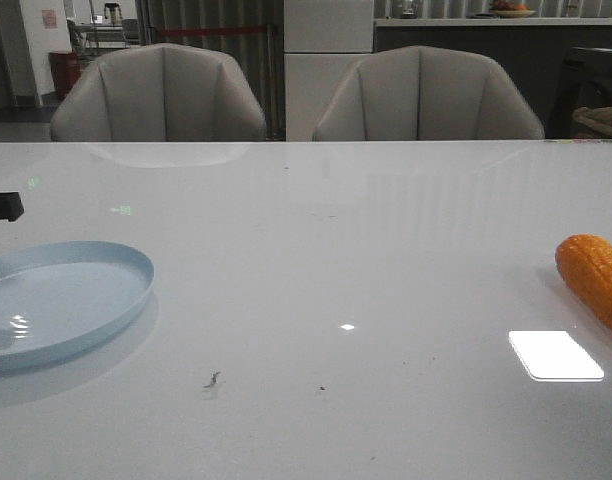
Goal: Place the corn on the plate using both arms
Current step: 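Grasp the light blue plate's rim with the left gripper, then lift the plate and carry it toward the table center, lowering it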
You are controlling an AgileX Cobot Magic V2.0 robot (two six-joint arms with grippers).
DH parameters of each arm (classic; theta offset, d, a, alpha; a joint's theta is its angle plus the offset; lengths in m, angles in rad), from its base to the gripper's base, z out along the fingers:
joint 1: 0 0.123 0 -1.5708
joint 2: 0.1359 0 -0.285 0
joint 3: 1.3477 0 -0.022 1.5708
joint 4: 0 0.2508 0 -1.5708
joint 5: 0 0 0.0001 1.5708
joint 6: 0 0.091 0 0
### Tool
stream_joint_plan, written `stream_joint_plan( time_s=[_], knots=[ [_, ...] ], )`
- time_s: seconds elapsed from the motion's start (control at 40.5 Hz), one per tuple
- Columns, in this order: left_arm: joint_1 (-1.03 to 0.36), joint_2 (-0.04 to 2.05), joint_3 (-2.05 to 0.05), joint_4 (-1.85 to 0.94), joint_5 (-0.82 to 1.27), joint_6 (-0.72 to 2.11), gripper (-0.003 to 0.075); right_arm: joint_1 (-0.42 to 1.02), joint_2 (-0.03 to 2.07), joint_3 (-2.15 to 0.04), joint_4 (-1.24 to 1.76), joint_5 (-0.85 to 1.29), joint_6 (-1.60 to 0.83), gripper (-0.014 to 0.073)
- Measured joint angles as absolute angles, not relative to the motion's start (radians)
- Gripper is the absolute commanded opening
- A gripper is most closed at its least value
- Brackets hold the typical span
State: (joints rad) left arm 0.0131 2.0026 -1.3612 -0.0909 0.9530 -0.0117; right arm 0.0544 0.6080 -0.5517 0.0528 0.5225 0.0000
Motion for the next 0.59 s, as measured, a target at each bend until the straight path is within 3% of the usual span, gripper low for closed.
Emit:
stream_joint_plan(
  time_s=[0.321,0.592],
  knots=[
    [0.013,1.996,-1.420,-0.097,0.964,-0.012,0.0099,0.054,0.608,-0.552,0.053,0.525,0.000,0.0603],
    [0.013,1.923,-1.705,-0.206,1.119,0.040,0.0094,0.054,0.608,-0.552,0.053,0.525,0.000,0.0603]
  ],
)
